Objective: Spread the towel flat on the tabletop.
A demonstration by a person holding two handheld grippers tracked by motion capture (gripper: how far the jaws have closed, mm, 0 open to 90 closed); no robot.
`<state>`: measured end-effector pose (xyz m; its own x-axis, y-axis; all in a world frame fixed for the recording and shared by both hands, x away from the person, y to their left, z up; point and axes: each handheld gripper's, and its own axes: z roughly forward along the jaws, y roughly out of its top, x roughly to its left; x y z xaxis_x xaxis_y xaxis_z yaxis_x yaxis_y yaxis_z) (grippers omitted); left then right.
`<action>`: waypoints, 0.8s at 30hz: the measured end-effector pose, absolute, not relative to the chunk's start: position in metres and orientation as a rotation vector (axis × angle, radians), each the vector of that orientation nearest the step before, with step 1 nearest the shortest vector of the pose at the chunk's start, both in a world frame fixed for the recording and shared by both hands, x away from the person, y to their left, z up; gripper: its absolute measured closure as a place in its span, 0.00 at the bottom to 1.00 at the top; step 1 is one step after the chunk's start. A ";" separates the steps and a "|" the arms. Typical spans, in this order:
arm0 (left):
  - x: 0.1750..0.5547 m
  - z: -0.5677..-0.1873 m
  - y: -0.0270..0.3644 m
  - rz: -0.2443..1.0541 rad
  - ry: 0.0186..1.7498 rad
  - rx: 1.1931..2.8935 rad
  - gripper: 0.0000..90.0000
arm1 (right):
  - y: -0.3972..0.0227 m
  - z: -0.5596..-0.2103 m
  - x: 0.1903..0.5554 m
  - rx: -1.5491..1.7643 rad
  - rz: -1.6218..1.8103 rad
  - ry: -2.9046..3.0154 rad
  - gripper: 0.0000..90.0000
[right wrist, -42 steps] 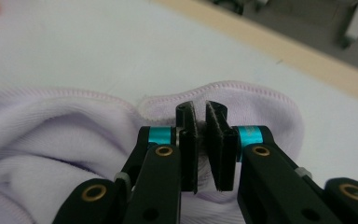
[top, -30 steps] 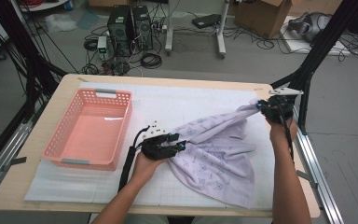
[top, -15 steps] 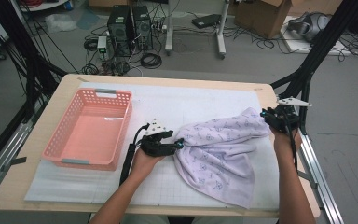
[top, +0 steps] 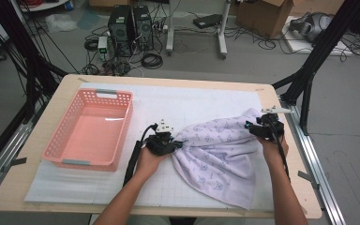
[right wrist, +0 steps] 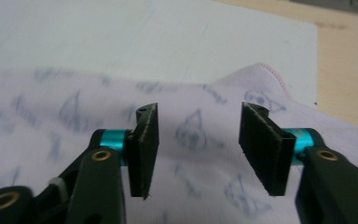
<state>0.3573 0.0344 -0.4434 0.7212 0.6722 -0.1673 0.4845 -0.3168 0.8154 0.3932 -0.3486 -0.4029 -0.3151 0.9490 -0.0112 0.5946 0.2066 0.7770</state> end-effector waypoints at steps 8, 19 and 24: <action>0.354 -0.442 0.037 0.237 0.866 1.962 0.89 | -0.305 -0.395 0.452 1.433 0.869 2.046 0.43; 0.352 -0.442 0.038 0.196 0.860 1.937 0.89 | -0.262 -0.430 0.489 1.450 0.670 2.248 0.46; 0.353 -0.442 0.040 0.176 0.857 1.934 0.89 | -0.267 -0.428 0.488 1.517 0.740 2.261 0.96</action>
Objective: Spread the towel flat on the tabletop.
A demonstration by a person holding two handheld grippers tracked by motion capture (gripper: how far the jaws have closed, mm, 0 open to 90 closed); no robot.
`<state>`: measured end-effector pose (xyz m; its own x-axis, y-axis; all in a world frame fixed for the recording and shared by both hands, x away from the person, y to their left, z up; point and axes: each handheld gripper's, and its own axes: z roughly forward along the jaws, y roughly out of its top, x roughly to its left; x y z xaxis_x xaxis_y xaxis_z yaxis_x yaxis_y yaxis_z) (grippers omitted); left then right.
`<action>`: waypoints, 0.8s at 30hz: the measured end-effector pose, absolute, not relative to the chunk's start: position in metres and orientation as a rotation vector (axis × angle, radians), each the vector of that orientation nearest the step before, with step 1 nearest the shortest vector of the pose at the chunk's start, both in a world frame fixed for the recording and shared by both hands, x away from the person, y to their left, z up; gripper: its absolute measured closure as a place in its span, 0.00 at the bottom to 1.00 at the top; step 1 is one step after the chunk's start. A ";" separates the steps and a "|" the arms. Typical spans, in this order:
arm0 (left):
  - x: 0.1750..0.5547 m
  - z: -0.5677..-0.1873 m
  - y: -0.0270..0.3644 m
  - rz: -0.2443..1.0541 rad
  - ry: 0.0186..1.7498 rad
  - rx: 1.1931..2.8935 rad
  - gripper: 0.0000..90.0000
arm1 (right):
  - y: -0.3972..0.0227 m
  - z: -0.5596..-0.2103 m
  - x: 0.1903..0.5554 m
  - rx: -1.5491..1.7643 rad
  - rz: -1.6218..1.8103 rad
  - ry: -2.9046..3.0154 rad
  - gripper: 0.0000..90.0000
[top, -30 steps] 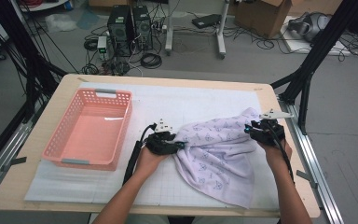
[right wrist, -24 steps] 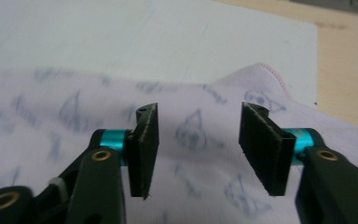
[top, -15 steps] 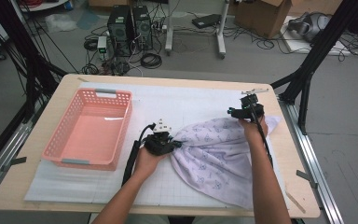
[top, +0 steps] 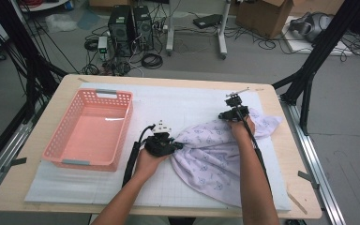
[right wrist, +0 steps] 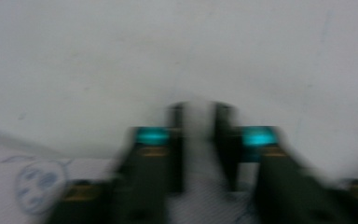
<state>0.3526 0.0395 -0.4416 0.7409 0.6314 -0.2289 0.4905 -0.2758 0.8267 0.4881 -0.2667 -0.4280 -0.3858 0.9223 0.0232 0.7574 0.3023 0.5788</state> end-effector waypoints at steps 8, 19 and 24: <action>0.350 -0.439 0.039 0.189 0.848 1.939 0.89 | -0.261 -0.415 0.489 1.440 0.878 2.236 1.00; 0.349 -0.439 0.038 0.186 0.836 1.941 0.89 | -0.295 -0.419 0.479 1.613 0.546 2.265 0.45; 0.348 -0.438 0.037 0.182 0.833 1.939 0.89 | -0.291 -0.416 0.474 1.636 0.565 2.293 0.92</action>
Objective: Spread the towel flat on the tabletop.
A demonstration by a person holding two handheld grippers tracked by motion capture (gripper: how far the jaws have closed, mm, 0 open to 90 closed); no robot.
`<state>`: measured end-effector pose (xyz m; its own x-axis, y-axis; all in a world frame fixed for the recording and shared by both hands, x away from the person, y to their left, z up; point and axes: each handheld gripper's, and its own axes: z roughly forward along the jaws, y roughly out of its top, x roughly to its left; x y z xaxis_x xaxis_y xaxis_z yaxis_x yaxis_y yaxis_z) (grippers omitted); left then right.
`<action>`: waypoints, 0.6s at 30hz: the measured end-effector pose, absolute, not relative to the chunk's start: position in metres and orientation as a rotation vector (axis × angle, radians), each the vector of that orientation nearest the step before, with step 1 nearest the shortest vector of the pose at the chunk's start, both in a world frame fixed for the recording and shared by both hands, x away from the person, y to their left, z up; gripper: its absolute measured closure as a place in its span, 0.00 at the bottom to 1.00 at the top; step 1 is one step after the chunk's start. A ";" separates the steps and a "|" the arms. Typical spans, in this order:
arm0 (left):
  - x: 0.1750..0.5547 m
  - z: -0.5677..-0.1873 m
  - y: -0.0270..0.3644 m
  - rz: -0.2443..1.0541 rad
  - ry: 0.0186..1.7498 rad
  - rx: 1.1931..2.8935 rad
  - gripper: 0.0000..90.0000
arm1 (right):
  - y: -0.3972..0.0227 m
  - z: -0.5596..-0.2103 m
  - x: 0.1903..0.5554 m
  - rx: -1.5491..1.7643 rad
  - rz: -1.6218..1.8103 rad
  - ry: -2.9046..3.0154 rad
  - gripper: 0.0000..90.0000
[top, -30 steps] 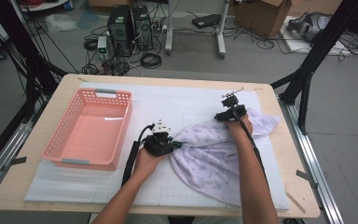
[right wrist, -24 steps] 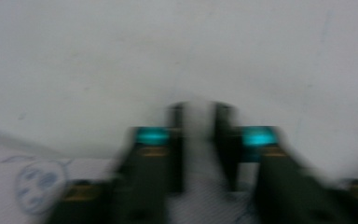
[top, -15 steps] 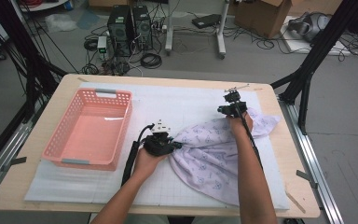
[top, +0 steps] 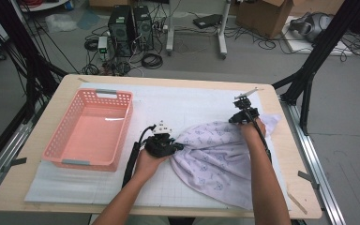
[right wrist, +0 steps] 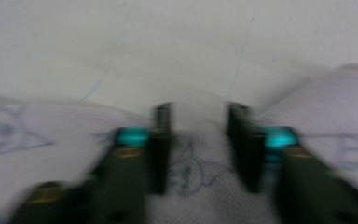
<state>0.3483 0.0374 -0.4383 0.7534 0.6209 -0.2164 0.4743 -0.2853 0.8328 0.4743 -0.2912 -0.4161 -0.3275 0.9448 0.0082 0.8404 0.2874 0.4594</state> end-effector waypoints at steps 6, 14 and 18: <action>0.347 -0.437 0.039 0.183 0.832 1.937 0.89 | -0.293 -0.403 0.470 1.580 0.848 2.265 0.95; 0.343 -0.434 0.046 0.226 0.834 1.927 0.88 | -0.255 -0.377 0.487 1.258 1.235 2.217 0.95; 0.342 -0.439 0.056 0.224 0.865 1.914 0.88 | -0.222 -0.361 0.503 1.114 1.297 2.250 0.95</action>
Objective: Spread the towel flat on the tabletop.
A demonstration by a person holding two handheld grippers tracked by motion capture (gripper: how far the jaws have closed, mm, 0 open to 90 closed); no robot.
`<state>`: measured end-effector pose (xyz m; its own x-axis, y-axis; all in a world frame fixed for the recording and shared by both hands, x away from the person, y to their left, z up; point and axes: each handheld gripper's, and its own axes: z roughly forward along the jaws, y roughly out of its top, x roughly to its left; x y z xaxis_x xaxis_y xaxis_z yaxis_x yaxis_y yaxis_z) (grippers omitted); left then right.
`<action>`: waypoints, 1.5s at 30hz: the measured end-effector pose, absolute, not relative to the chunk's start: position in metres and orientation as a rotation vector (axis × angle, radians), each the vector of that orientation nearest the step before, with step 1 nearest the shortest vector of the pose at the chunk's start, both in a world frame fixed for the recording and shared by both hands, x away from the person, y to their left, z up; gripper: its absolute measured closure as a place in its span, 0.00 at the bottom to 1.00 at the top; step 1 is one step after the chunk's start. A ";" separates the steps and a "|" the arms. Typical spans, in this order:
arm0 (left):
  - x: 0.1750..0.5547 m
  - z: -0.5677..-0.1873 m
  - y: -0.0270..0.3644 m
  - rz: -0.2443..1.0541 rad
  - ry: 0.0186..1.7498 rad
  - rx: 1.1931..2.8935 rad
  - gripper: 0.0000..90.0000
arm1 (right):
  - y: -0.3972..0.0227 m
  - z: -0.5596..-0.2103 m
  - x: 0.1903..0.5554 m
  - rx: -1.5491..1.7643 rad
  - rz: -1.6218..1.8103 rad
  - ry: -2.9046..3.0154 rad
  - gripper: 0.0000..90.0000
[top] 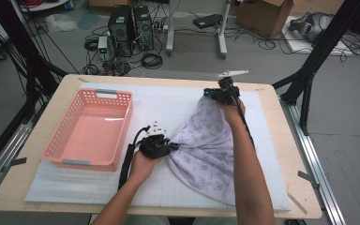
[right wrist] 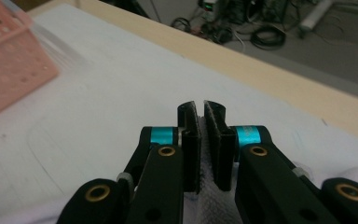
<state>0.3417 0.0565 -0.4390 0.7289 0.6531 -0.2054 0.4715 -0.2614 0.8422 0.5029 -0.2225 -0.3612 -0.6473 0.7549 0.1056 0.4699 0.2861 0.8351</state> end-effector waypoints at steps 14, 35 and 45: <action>0.341 -0.438 0.062 0.276 0.924 1.879 0.68 | -0.165 -0.343 0.523 1.056 1.395 2.186 0.63; 0.346 -0.442 0.064 0.318 0.968 1.838 0.58 | -0.274 -0.422 0.420 0.872 1.250 2.631 0.68; 0.346 -0.442 0.064 0.324 0.966 1.834 0.56 | -0.277 -0.433 0.427 0.946 0.914 2.495 0.95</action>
<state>0.3456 0.0639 -0.4420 0.6454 0.7385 -0.1951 0.4718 -0.1845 0.8622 0.4266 -0.2774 -0.4326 -0.7295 0.6806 -0.0675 0.4761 0.5762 0.6643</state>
